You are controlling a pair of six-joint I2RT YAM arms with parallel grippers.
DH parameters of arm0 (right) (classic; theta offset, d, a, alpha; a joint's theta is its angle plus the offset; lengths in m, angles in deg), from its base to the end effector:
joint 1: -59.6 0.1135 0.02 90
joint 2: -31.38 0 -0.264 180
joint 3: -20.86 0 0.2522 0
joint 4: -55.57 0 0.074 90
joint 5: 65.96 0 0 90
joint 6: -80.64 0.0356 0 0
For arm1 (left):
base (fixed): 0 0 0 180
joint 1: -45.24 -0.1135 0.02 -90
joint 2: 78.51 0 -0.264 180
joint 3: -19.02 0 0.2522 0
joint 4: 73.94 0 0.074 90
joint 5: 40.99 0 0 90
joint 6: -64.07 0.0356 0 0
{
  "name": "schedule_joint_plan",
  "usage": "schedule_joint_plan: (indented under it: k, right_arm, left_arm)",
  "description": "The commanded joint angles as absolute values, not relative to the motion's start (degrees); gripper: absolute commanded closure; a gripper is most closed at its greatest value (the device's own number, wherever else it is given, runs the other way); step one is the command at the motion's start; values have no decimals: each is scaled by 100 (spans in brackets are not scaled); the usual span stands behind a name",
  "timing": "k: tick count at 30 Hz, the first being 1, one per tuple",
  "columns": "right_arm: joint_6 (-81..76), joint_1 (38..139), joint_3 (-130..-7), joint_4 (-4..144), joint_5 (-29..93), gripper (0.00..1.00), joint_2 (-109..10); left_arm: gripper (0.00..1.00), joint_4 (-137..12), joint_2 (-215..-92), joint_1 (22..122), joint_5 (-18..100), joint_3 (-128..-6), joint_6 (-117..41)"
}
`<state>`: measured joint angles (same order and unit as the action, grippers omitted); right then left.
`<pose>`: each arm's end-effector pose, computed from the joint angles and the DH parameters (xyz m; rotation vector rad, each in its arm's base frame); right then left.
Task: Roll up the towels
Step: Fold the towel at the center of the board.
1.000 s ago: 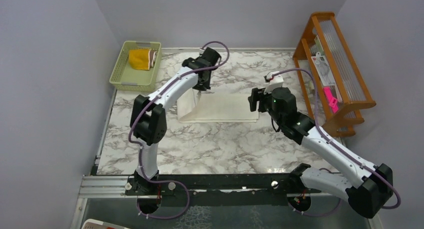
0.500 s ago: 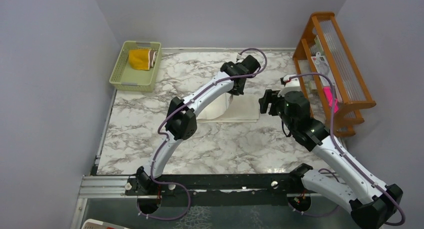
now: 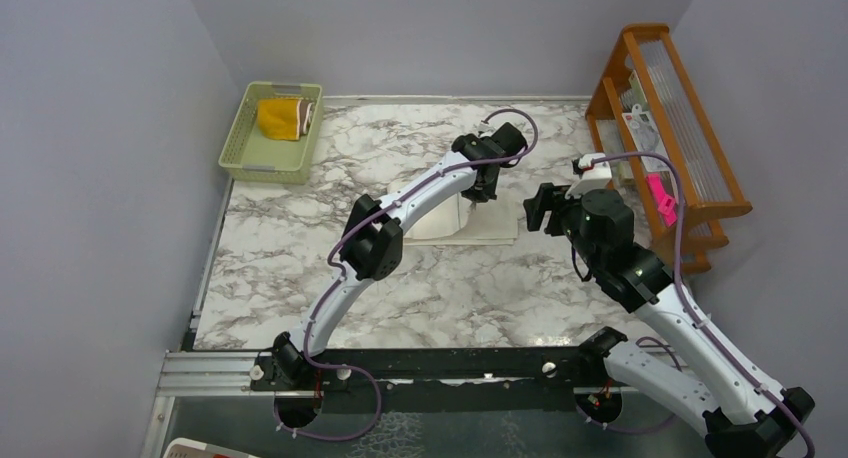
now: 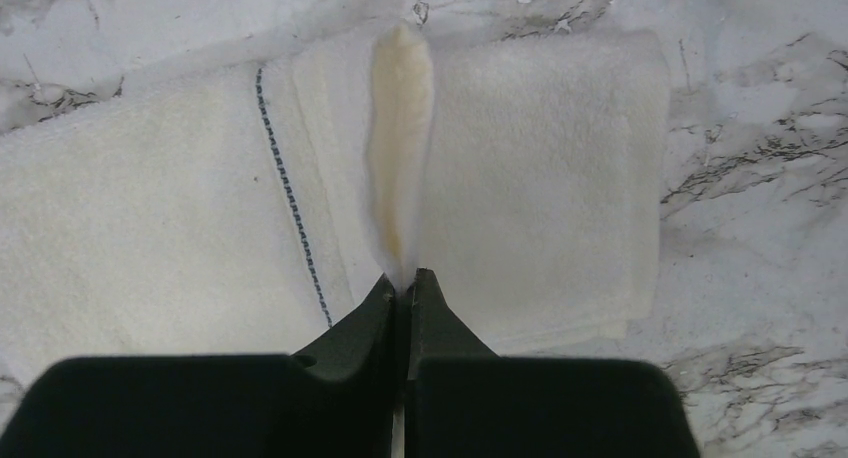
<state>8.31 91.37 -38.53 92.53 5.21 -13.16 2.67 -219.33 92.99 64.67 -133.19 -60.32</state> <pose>0.1552 0.0826 0.3228 -0.0231 1.9432 0.2527 0.3549 -0.3764 0.2318 0.2277 2.6290 -0.1072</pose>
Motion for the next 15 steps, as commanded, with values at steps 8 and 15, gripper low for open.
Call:
schedule_joint_plan:
  k: [8, 15]
  right_arm:
    - [719, 9107, -3940, 9376, 651, 31, -1145]
    - [714, 9102, -3891, 9414, 660, 31, -1040]
  left_arm:
    - [100, -976, -21594, 9550, 5730, -12740, -6499]
    - [100, -1400, -21487, 9624, 5714, -12426, -6760]
